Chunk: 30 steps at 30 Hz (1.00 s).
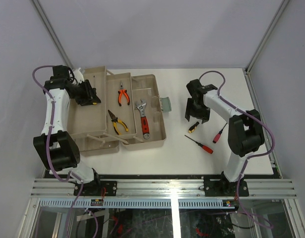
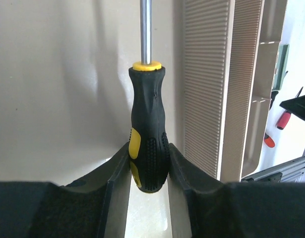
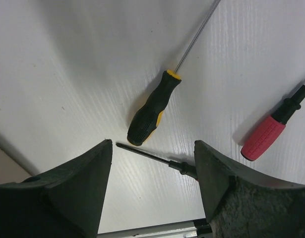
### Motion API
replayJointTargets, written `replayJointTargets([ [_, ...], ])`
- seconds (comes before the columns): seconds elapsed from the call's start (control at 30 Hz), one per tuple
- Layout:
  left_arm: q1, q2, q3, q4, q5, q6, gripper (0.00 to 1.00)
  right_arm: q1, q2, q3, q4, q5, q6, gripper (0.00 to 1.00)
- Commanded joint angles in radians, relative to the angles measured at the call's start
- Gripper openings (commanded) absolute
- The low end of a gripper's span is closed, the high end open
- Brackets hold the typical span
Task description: Pack the tool kit
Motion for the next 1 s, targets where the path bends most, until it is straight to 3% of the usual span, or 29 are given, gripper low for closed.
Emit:
replayJointTargets([
  [0.0,0.000,0.016,0.030,-0.044,0.005,0.001,0.32,-0.004,0.022,-0.038,0.042,0.020,0.043,0.74],
  [0.3,-0.001,0.026,0.042,-0.057,0.008,0.007,0.59,-0.061,0.104,-0.117,0.133,-0.019,0.087,0.75],
  [0.53,0.000,0.018,0.054,-0.063,0.003,0.010,0.62,-0.077,0.172,-0.085,0.159,-0.060,0.098,0.73],
  [0.57,-0.001,0.016,0.058,-0.063,0.000,0.012,0.62,-0.077,0.183,-0.079,0.158,-0.064,0.096,0.69],
  [0.6,0.000,0.013,0.065,-0.063,-0.004,0.013,0.62,-0.079,0.194,-0.076,0.158,-0.072,0.094,0.59],
  [0.7,-0.001,0.005,0.087,-0.067,-0.018,0.021,0.62,-0.086,0.209,-0.089,0.176,-0.100,0.091,0.11],
  [0.73,0.000,0.003,0.093,-0.068,-0.023,0.024,0.62,-0.087,0.206,-0.097,0.180,-0.104,0.091,0.02],
  [0.97,0.002,-0.019,0.219,-0.056,0.005,0.047,0.63,-0.089,0.119,-0.066,0.181,-0.110,0.064,0.00],
])
